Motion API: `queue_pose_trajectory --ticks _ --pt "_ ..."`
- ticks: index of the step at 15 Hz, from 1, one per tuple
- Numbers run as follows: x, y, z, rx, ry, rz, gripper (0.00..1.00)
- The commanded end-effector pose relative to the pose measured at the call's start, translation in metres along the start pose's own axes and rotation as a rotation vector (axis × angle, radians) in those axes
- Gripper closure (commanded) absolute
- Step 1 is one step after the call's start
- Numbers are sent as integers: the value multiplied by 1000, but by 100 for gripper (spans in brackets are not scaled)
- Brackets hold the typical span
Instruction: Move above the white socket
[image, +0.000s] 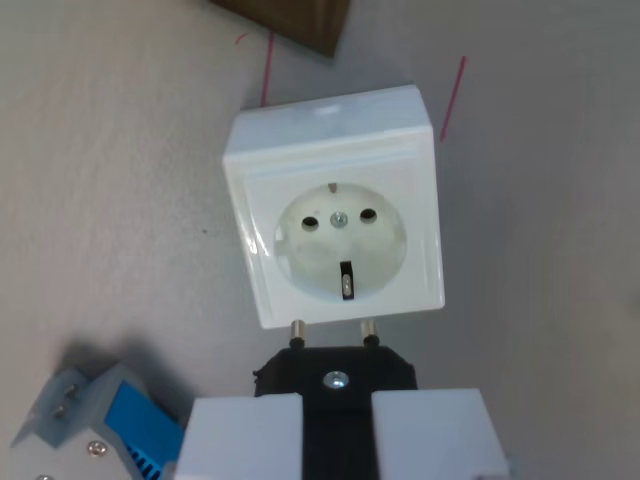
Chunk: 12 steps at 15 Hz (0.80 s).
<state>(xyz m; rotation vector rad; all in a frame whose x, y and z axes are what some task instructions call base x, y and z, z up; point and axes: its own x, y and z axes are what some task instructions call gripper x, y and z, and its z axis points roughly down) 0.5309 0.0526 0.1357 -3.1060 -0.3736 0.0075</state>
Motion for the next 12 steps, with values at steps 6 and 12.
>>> queue_pose_trajectory --ticks 6,12 --pt "9 6 21 12 29 -100 100" --pt "12 7 28 15 13 -92 100"
